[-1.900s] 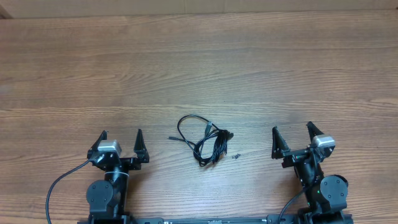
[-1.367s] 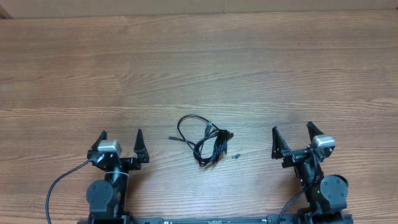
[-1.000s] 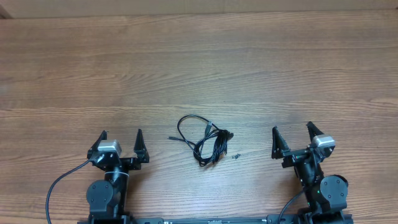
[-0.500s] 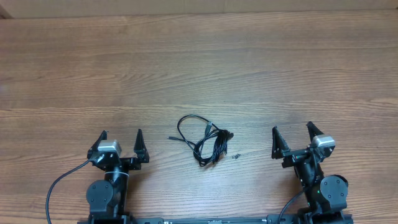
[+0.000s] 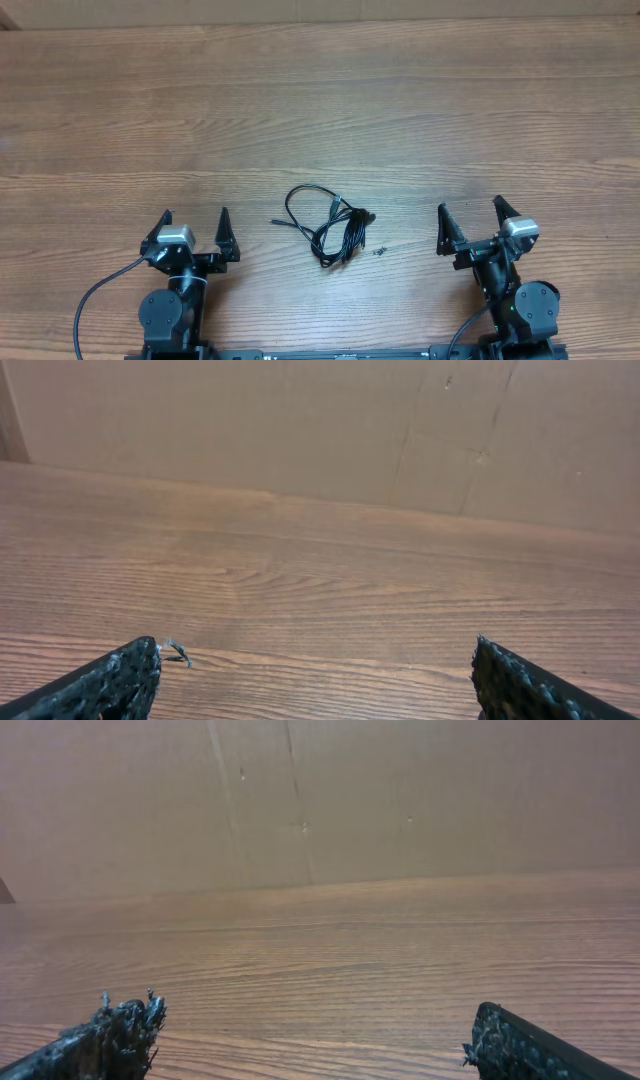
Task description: Untangle cables
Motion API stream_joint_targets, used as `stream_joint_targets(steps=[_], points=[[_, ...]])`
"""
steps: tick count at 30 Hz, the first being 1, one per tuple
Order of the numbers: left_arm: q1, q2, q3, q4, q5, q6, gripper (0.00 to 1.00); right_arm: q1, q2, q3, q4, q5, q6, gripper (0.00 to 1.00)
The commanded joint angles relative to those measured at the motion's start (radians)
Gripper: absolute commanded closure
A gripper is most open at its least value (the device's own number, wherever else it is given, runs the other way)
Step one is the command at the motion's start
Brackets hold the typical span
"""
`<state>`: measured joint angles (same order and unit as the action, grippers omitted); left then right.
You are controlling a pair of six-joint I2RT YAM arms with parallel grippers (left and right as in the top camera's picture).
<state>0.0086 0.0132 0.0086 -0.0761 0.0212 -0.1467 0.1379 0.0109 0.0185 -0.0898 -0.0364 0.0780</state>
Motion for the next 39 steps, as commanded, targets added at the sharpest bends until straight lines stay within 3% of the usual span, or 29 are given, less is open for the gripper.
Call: stream_joint_targets(steps=[1, 28, 39], points=[[0.006, -0.008, -0.003, -0.002, -0.005, 0.019, 0.00, -0.005, -0.008, -0.011, 0.006, 0.009, 0.004, 0.00], [0.006, -0.008, -0.003, -0.002, -0.027, 0.020, 0.01, -0.005, -0.008, -0.011, 0.006, 0.009, 0.004, 0.00], [0.006, -0.008, 0.040, -0.046, 0.083, 0.046, 0.00, -0.005, -0.008, -0.011, 0.006, 0.009, 0.004, 0.00]])
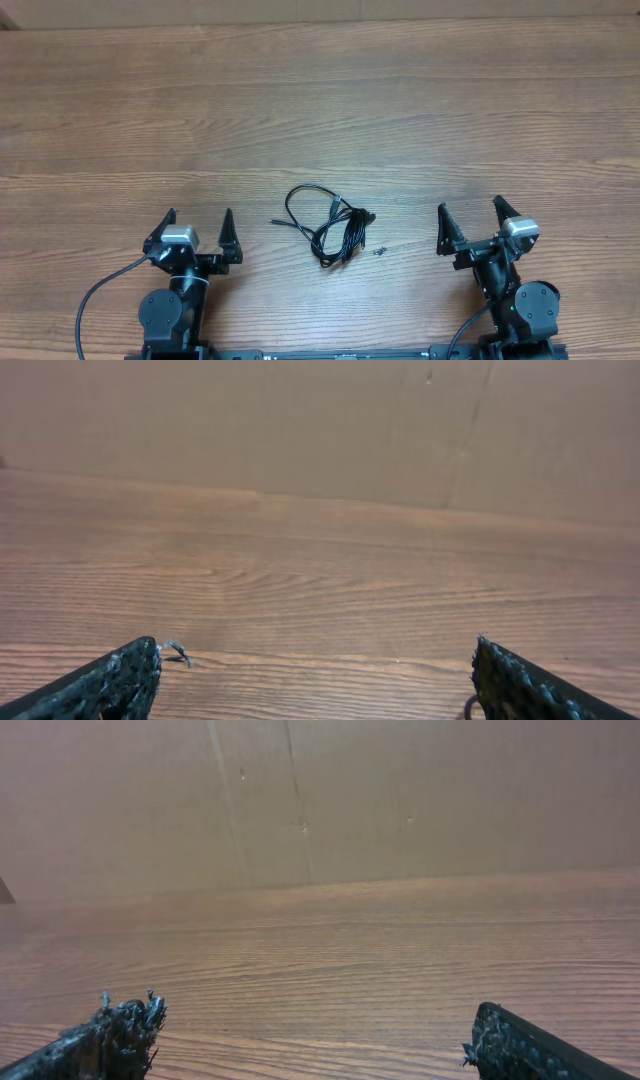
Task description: Untangle cables
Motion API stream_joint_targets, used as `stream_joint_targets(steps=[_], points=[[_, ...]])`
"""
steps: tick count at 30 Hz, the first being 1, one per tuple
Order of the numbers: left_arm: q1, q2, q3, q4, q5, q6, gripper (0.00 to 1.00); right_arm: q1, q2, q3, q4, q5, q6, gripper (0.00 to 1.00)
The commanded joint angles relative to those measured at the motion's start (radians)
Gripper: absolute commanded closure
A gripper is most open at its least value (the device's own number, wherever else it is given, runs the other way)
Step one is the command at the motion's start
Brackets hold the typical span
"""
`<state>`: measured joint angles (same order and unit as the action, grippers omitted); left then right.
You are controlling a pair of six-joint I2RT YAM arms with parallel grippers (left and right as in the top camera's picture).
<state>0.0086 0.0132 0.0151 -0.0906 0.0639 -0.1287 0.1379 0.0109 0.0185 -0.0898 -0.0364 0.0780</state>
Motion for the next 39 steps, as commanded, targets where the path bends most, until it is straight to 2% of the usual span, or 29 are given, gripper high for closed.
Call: stream_joint_targets(steps=[1, 15, 26, 33, 39], points=[[0.006, -0.008, 0.048, -0.048, 0.041, 0.028, 0.00, -0.005, -0.008, -0.011, 0.006, 0.009, 0.004, 0.00], [0.005, -0.008, 0.193, -0.294, 0.040, 0.028, 0.00, -0.005, -0.008, -0.011, 0.006, 0.009, 0.003, 0.00], [0.005, 0.002, 0.258, -0.374, 0.042, -0.012, 0.00, -0.005, -0.008, -0.011, 0.006, 0.009, 0.003, 0.00], [0.004, 0.112, 0.362, -0.462, 0.040, -0.031, 0.00, -0.005, -0.008, -0.011, 0.006, 0.009, 0.003, 0.00], [0.004, 0.307, 0.512, -0.509, 0.042, -0.032, 0.00, -0.005, -0.008, -0.011, 0.006, 0.009, 0.004, 0.00]])
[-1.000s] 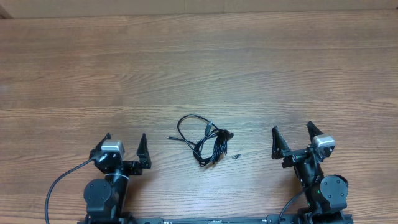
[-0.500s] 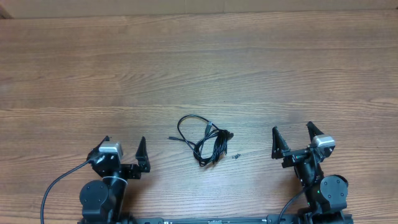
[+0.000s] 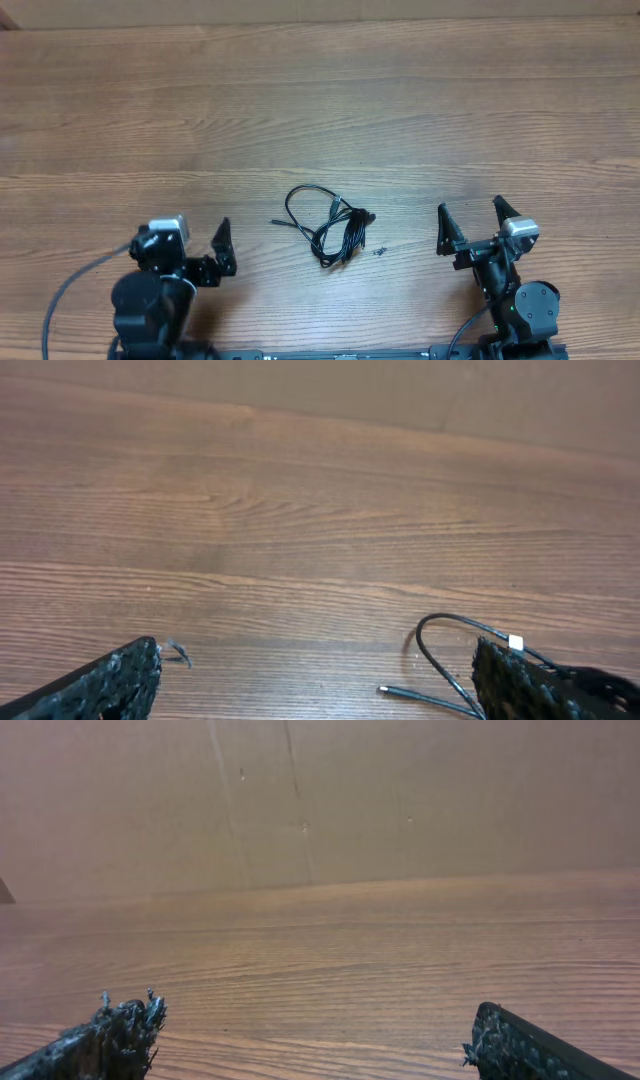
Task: Untangle cables
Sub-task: 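Raise the left gripper and move it toward the black cable bundle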
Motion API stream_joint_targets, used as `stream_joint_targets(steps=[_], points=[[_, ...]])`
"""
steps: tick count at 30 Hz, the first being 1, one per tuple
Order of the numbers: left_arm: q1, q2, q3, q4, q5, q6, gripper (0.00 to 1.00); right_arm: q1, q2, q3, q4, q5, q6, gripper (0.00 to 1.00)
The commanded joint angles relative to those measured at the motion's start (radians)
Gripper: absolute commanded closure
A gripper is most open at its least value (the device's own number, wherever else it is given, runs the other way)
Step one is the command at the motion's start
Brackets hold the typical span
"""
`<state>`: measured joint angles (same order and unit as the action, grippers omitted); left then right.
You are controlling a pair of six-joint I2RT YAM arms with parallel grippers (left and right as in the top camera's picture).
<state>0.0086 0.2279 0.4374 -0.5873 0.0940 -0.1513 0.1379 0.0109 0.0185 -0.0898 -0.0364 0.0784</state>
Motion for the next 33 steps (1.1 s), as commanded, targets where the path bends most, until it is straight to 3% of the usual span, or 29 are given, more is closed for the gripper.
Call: stream_joint_targets(steps=[1, 18, 33], points=[[0.004, 0.157, 0.138, -0.040, 0.011, -0.008, 0.00, -0.005, -0.008, -0.011, 0.006, 0.009, 0.003, 0.00], [0.004, 0.676, 0.534, -0.374, 0.010, 0.007, 0.00, -0.005, -0.008, -0.011, 0.006, 0.009, 0.003, 0.00], [0.004, 0.895, 0.541, -0.357, 0.011, 0.013, 0.00, 0.000, -0.008, -0.011, 0.006, 0.009, 0.003, 0.00]])
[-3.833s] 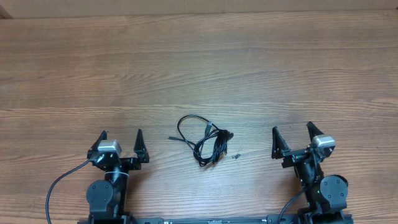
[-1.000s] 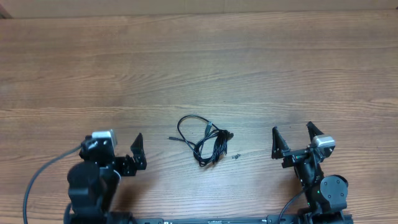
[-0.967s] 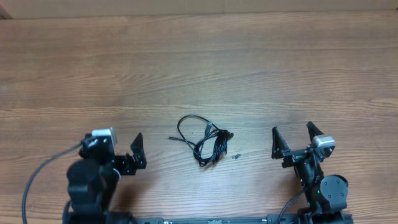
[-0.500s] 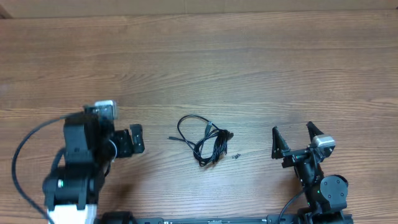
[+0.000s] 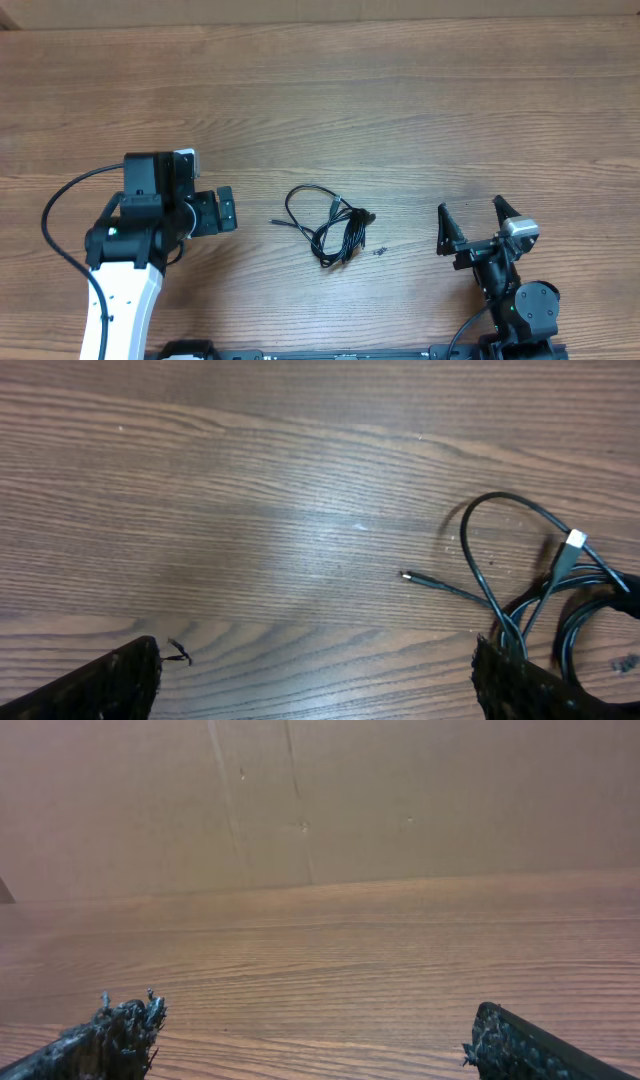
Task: Untangle cables
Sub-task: 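Raise the left gripper and move it toward the black cable bundle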
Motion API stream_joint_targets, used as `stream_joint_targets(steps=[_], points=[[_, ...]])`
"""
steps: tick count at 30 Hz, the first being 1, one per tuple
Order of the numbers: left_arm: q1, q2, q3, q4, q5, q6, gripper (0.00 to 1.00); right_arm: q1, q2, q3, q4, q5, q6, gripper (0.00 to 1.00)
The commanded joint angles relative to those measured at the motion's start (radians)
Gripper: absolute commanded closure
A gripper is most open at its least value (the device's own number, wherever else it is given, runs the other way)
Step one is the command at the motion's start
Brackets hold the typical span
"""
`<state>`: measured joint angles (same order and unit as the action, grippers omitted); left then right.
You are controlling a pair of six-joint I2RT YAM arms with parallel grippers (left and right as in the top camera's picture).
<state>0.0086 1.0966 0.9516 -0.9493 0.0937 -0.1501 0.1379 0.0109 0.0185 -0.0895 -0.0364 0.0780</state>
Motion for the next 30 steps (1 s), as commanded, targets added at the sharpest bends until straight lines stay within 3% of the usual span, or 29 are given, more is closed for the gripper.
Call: stream_joint_targets(steps=[1, 11, 15, 22, 30], points=[[0.004, 0.032, 0.027, 0.004, 0.011, 0.012, 0.01, 0.000, -0.008, -0.011, 0.006, 0.009, 0.004, 0.00], [0.004, 0.094, 0.027, 0.011, 0.017, 0.012, 0.01, 0.000, -0.008, -0.011, 0.006, 0.009, 0.004, 0.00], [0.004, 0.126, 0.027, 0.023, 0.089, 0.023, 0.01, 0.000, -0.008, -0.011, 0.006, 0.009, 0.003, 0.00], [-0.027, 0.150, 0.027, 0.046, 0.266, 0.225, 0.01, 0.000, -0.008, -0.011, 0.006, 0.009, 0.004, 0.00], [-0.108, 0.180, 0.026, 0.083, 0.265, 0.233, 0.00, 0.000, -0.008, -0.011, 0.006, 0.009, 0.004, 0.00]])
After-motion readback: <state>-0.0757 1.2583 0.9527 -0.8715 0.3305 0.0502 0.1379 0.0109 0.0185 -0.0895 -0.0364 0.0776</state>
